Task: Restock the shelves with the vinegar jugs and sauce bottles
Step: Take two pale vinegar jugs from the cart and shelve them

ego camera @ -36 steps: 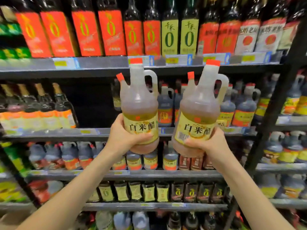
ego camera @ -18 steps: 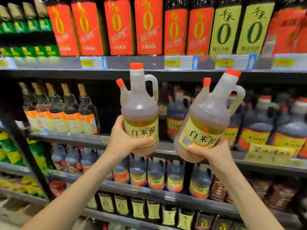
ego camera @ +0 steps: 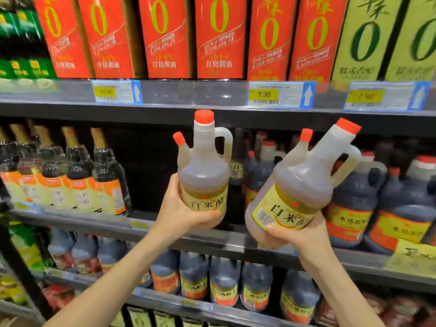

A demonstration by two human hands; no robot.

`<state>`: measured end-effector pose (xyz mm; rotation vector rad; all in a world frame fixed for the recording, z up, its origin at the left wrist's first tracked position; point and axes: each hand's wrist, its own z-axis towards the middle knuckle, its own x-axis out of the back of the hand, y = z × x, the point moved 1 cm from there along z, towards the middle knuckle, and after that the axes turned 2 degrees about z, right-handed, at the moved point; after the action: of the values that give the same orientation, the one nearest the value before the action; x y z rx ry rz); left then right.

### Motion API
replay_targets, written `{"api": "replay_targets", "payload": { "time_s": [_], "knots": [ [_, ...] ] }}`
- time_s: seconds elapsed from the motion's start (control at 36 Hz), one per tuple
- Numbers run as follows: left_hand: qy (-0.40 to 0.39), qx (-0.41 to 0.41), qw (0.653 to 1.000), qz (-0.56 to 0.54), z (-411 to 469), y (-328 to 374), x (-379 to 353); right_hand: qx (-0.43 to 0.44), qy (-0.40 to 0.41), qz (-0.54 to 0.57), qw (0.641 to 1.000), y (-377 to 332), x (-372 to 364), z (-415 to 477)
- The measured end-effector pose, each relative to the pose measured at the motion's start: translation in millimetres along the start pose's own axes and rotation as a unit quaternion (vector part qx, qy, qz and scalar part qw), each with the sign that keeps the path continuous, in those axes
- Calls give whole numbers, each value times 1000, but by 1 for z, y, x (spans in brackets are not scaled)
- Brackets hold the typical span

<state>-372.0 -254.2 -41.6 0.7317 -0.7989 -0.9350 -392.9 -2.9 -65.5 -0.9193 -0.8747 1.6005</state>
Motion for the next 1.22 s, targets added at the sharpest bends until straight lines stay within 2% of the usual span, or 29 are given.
{"api": "replay_targets", "payload": {
  "time_s": [0.19, 0.39, 0.69, 0.92, 1.22],
  "knots": [
    [-52, -16, 998, 3, 25, -17, -12, -15, 32, 1, 999, 7, -8, 5],
    [-146, -17, 989, 12, 49, -40, -17, -18, 85, -11, 996, 14, -15, 0],
    [-224, 12, 974, 39, 65, -69, -35, -23, 133, -15, 991, 21, -26, -10],
    [-260, 81, 961, -47, 75, -92, -51, -24, 144, -27, 989, 20, -29, -11],
    [-331, 73, 938, -71, 85, -89, -46, -33, 155, -32, 987, 16, -40, -5]
  ]
}}
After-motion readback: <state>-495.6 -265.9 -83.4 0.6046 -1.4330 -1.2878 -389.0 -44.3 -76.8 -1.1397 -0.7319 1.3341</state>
